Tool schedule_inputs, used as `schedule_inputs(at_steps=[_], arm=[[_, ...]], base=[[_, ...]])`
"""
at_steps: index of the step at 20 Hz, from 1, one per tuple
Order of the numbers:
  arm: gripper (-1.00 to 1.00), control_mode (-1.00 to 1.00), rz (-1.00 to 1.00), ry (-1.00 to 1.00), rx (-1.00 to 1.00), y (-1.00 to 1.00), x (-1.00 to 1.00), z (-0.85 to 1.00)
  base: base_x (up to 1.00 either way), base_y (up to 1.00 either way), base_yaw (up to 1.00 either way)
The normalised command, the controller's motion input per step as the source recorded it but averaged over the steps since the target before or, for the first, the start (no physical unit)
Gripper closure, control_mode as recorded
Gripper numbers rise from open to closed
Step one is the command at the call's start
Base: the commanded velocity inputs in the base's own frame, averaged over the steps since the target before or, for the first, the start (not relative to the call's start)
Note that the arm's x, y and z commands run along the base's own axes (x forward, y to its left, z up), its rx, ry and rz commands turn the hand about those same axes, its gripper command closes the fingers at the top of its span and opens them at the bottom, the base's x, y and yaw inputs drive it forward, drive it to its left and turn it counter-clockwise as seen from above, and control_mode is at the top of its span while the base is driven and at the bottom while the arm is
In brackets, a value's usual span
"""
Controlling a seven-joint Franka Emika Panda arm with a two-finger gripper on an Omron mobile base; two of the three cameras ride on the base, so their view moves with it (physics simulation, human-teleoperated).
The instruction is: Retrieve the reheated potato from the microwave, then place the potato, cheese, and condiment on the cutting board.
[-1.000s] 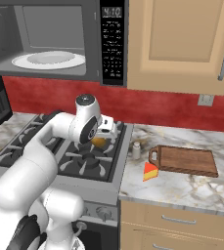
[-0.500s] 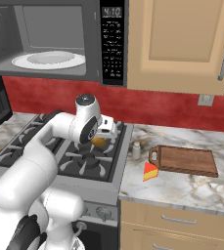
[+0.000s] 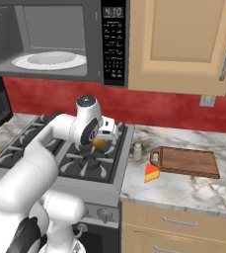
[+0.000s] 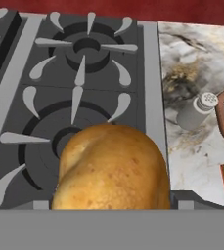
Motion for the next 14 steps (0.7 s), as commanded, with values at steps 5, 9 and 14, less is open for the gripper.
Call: schedule_inputs(at_steps=[5, 9, 14], arm=[[1.00, 1.00, 0.00, 0.00, 0.00, 0.00, 0.00, 0.00], [1.00, 1.00, 0.00, 0.00, 0.00, 0.00, 0.00, 0.00], [1.00, 1.00, 0.00, 0.00, 0.00, 0.00, 0.00, 0.00]], base=[[-0.53, -0.40, -0.03], [-0.10, -0.57, -0.14], [0.11, -0.66, -0.06]])
